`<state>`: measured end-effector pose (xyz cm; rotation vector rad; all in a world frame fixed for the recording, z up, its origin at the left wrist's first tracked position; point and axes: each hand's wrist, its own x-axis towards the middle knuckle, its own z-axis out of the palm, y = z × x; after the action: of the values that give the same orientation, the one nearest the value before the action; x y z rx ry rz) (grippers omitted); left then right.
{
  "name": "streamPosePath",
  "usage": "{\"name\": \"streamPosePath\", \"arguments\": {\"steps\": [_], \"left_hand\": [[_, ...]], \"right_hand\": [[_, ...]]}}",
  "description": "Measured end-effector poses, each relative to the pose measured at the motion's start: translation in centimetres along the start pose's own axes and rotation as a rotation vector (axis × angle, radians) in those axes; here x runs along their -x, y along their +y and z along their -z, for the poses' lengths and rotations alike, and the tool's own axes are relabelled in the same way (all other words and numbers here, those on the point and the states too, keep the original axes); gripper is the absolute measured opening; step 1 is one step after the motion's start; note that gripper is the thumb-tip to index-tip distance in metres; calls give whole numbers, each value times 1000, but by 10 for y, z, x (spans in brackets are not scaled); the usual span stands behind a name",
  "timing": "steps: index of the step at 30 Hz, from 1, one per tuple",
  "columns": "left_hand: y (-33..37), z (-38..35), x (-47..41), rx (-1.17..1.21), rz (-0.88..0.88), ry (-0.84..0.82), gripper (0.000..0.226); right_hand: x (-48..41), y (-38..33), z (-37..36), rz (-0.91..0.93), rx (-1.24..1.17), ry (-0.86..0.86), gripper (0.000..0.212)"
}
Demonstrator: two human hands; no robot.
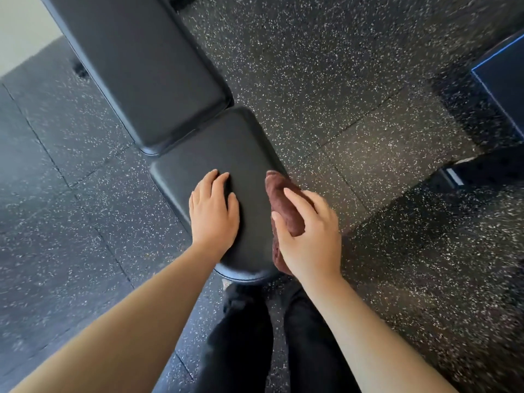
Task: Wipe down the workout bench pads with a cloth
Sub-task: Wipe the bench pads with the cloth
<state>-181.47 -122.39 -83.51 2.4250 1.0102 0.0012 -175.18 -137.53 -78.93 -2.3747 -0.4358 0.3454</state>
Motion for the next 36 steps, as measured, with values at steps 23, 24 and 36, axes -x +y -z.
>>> {"name": "streamPosePath", "arguments": {"steps": [23, 24, 36], "left_hand": [[-53, 35, 8, -150, -595, -357, 57], [-53, 35, 8, -150, -596, -361, 57], [-51, 42, 7, -178, -606, -403, 51]], "right_hand": [[36, -41, -47, -315, 184, 407, 39], [27, -38, -43, -336, 153, 399, 39], [91, -53, -76, -342, 79, 625, 38]]}}
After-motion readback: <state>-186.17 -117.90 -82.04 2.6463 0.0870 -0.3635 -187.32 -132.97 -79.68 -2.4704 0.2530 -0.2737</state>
